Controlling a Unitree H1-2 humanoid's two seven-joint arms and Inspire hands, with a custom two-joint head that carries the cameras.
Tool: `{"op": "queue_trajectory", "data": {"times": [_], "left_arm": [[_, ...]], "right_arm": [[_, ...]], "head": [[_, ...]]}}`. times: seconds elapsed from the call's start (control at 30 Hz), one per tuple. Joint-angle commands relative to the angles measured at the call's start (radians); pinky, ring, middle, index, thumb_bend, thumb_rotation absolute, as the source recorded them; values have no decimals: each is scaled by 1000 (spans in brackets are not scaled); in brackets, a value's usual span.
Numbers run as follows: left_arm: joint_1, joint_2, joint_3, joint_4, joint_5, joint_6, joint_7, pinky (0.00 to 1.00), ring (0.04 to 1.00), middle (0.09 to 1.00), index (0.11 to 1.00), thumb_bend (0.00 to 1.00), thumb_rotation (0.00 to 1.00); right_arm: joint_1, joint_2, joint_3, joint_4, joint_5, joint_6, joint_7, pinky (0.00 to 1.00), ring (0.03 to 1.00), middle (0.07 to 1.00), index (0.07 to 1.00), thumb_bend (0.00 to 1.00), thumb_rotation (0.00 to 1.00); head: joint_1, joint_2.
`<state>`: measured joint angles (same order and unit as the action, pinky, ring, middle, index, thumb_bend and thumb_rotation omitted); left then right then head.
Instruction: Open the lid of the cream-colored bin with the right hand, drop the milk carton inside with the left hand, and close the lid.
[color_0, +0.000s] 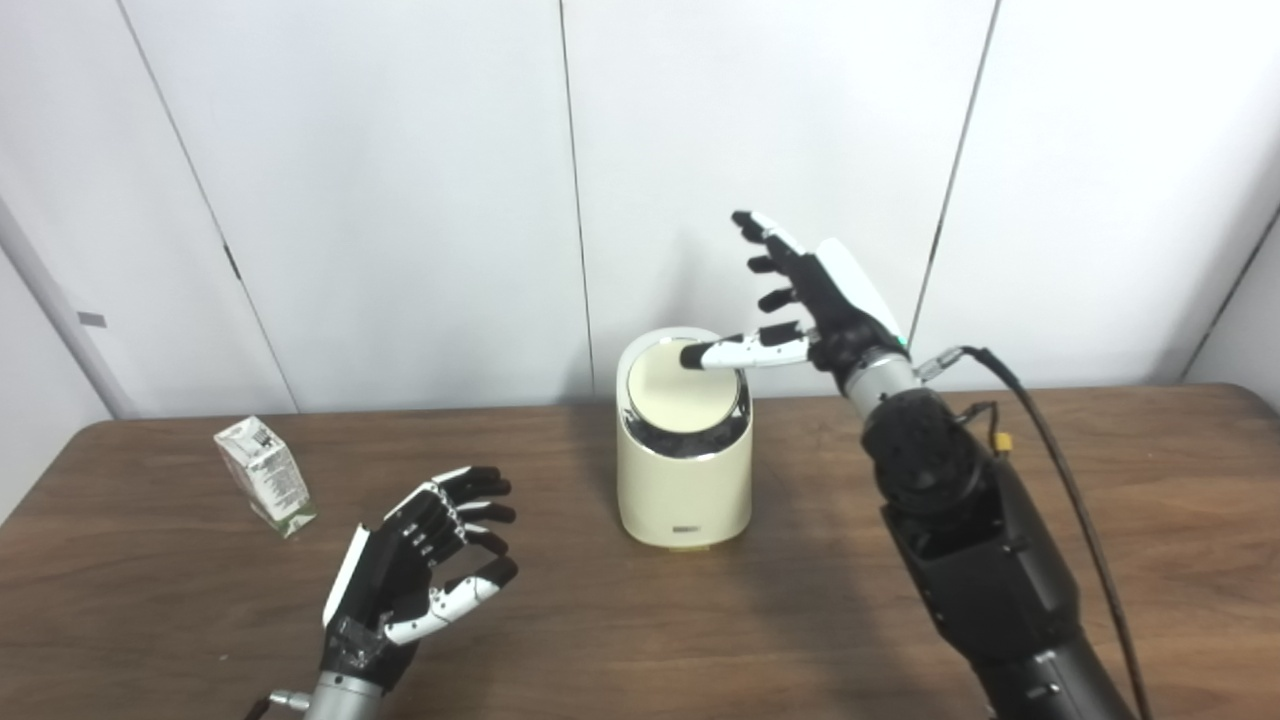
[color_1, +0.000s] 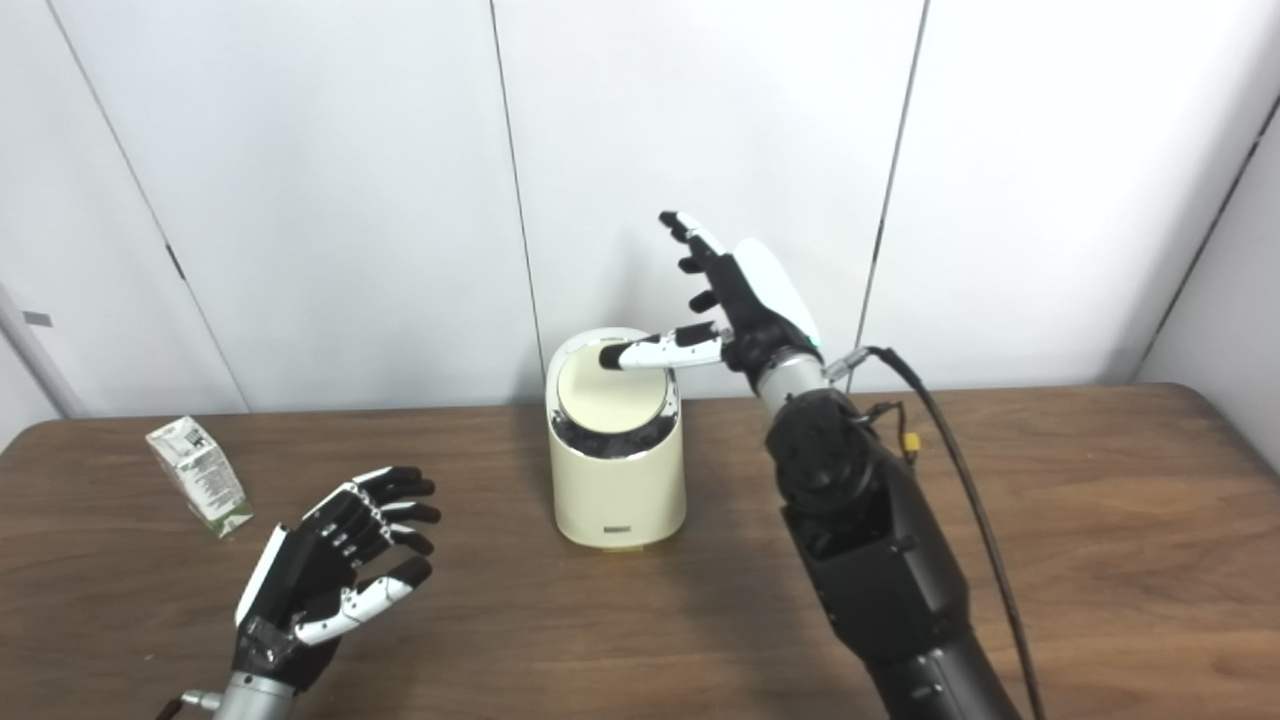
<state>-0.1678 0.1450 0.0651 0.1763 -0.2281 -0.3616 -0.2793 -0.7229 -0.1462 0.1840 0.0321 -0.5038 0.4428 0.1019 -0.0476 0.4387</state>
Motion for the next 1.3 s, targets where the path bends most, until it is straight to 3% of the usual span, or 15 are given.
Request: {"op": "queue_trajectory", "data": {"times": [0.0, 0.43, 1.27], "left_arm": [[16, -16, -10, 35, 6, -9, 9, 531, 665, 736, 750, 691, 108], [18, -15, -12, 33, -6, -11, 0, 528, 666, 738, 752, 697, 119], [28, -20, -17, -6, 1, 23, 13, 533, 670, 737, 748, 712, 136]], "right_arm": [[-66, -2, -2, 0, -13, -40, -36, 731, 884, 941, 931, 813, 270], [-68, -9, 21, 65, -2, -71, -35, 815, 940, 969, 942, 866, 259], [-7, -49, 64, 37, -16, -34, 28, 751, 918, 963, 933, 879, 152]], "head": [[1, 2], [4, 15], [12, 40]]}}
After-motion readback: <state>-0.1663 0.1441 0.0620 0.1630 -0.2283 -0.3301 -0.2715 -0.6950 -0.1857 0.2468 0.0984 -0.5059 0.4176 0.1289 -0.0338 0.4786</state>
